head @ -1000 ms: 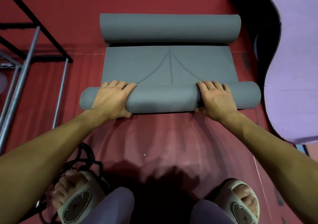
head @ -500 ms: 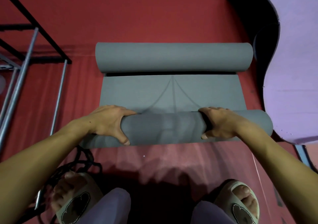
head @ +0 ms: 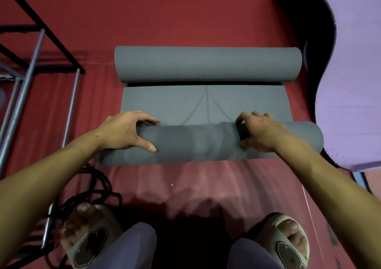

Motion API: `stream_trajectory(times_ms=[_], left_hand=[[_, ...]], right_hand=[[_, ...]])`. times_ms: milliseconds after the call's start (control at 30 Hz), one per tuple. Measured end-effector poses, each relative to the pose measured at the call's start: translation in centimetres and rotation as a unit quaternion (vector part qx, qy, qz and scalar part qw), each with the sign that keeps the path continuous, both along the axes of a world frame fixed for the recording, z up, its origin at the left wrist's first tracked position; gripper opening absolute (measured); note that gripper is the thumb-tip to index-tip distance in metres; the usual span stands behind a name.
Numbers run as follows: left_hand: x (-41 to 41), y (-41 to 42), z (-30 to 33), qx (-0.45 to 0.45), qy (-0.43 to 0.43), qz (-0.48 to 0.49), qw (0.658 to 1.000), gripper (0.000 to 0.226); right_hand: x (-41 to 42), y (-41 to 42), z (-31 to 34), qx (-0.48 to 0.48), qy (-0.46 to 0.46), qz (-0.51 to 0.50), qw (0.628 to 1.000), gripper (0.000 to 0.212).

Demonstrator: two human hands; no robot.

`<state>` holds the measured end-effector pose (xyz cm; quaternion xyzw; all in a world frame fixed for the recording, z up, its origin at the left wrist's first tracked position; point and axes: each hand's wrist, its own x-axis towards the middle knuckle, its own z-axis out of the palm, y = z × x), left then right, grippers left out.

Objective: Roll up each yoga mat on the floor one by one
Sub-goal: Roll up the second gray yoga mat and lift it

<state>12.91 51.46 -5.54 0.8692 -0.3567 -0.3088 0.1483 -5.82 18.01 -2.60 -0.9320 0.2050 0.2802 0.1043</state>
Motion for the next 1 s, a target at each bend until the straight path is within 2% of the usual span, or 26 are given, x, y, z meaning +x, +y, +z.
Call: stream_trajectory(times_ms=[200,367,633,900,1000], left_hand=[[0.1,0.3,-0.8,-0.097,-0.041,0.051,0.993,0.069],[0.1,0.1,-0.9,-0.138,-0.051,0.013,0.989,0.050],[-0.3,-1.0,-0.9,-0.089,-0.112,-0.057,0.988,0.041],[-0.6,-1.5,0.0,-0.070,-0.191,-0.051,0.978,0.026],[-1.1,-2.1,0.1,-0.048,-0.225,-0.049,0.972,0.040]], right_hand=[[0.7,-0.4,0.1,-0.025,-0.039,-0.020,0.999,0.055],[0.8,-0.7,0.0,-0.020,-0.080,-0.009,0.997,0.045],[0.6,-1.3,-0.9,-0.017,-0.125,0.018,0.992,0.034],[0.3,-1.7,-1.5,-0.025,-0.173,0.006,0.985,0.026],[-0.3,-1.1,-1.2,-0.036,-0.202,0.019,0.979,0.032]])
